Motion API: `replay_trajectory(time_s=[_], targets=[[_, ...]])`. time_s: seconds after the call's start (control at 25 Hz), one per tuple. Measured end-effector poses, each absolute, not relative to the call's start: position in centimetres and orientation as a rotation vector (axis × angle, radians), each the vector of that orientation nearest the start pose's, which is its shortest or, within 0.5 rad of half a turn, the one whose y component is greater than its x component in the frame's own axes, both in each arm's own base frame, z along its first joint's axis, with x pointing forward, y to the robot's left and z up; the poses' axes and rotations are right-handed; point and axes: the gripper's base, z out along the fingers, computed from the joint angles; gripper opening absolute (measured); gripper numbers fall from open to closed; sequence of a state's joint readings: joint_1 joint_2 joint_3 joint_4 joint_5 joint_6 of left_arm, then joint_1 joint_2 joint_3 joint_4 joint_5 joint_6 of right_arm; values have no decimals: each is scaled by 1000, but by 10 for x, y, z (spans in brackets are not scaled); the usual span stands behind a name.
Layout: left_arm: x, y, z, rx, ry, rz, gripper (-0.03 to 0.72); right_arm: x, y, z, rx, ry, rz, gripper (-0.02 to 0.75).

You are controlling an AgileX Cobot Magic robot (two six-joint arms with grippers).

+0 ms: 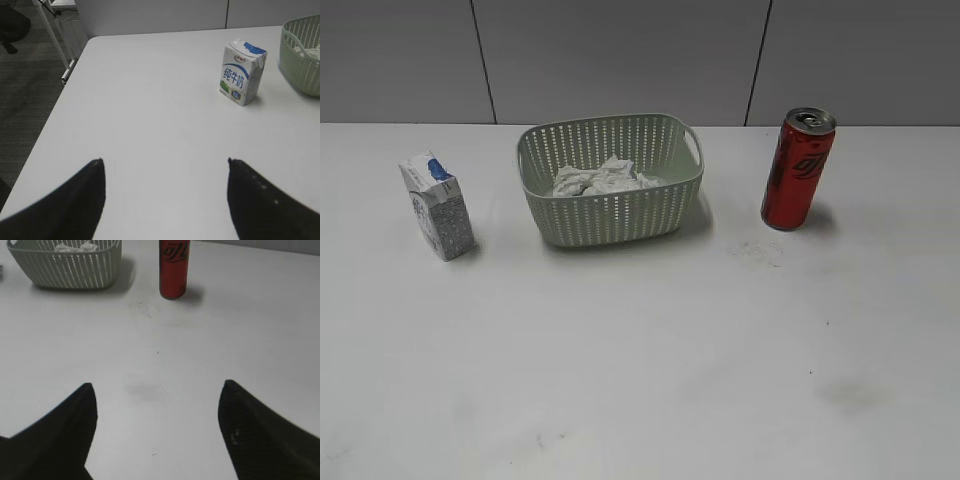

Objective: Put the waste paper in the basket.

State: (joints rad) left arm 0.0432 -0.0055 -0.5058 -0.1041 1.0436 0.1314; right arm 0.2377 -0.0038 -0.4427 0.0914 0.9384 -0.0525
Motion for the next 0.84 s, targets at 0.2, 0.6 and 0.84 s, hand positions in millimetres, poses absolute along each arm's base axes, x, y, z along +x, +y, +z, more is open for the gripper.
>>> replay_trajectory(time_s=[0.2, 0.6, 0.84], targets=[[-6, -8, 281, 93, 2010, -13, 559, 4, 8, 271, -262, 1960, 217, 571], [-6, -8, 281, 93, 2010, -13, 552, 4, 8, 271, -243, 1962, 205, 571], [-6, -9, 281, 93, 2009, -16, 551, 4, 8, 271, -243, 1962, 205, 571]])
